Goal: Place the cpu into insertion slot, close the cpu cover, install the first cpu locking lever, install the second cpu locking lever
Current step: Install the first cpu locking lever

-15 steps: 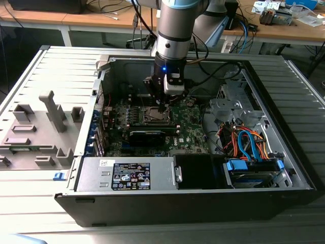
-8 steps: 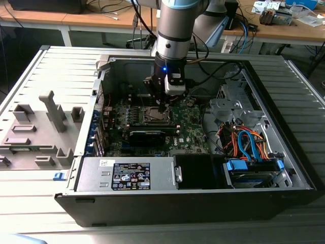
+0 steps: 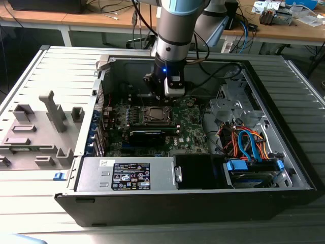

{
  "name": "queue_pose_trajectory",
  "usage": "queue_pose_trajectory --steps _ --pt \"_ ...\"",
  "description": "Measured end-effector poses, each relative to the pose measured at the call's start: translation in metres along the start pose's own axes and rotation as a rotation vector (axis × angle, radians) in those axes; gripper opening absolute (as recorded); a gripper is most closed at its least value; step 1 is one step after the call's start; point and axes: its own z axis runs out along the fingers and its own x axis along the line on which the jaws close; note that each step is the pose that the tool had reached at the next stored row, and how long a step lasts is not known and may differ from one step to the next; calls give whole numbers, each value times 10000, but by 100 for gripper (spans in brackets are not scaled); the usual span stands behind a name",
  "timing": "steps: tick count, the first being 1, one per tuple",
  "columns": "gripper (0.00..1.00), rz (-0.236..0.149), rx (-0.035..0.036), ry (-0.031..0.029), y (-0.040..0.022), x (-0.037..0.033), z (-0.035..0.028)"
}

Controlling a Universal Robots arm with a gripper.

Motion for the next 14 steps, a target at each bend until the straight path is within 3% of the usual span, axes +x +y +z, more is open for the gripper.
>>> queue_pose_trajectory --steps 4,6,8,10,14 --pt "11 -42 -633 280 -5 -2 -1" --pt "11 -82 -1196 530 -8 -3 -1" --pt "11 -106 -1441 640 -8 -3 -1" --pt "11 -216 -1576 718 -8 -3 -1" --pt "11 -515 -1567 768 -8 -3 -1"
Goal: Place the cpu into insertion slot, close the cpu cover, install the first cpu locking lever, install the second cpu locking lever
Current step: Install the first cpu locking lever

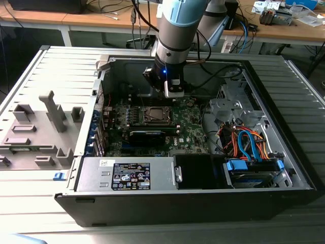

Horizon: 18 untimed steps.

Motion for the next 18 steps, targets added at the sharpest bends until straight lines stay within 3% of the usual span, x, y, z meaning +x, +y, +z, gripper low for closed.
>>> queue_pose_trajectory --steps 2,3,5,6,8,9,10,11,15,18 --pt "11 -220 34 47 0 0 1" --pt "11 -398 121 64 0 0 0" --pt "11 -504 302 30 0 0 1" --pt "11 -546 495 -26 0 0 0" --pt "11 -578 741 -103 0 0 0" --pt "11 -604 1130 -229 1 0 1" --pt "11 -618 1395 -316 0 0 0" --pt "11 -631 1573 -374 1 0 0" --pt "11 -681 1970 -499 1 0 0" --pt "11 -774 2133 -539 0 0 1"
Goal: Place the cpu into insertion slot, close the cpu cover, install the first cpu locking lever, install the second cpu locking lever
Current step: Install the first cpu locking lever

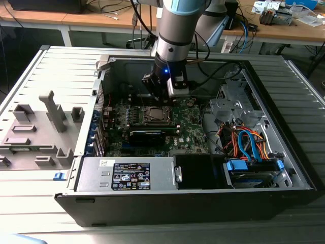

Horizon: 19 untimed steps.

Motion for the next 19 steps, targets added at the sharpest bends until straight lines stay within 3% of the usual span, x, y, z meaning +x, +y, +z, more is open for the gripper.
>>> queue_pose_trajectory --steps 6,19 --pt "11 -542 58 2 0 1 0" --pt "11 -1293 127 6 0 0 0"
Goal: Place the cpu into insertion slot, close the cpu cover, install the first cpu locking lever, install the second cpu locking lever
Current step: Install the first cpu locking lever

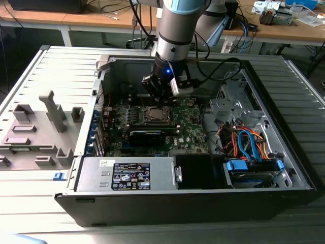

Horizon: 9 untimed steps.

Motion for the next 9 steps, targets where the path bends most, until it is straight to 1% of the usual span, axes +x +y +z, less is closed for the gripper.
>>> queue_pose_trajectory --steps 7,9 --pt "11 -359 34 2 0 0 0" --pt "11 -532 50 3 0 0 0"
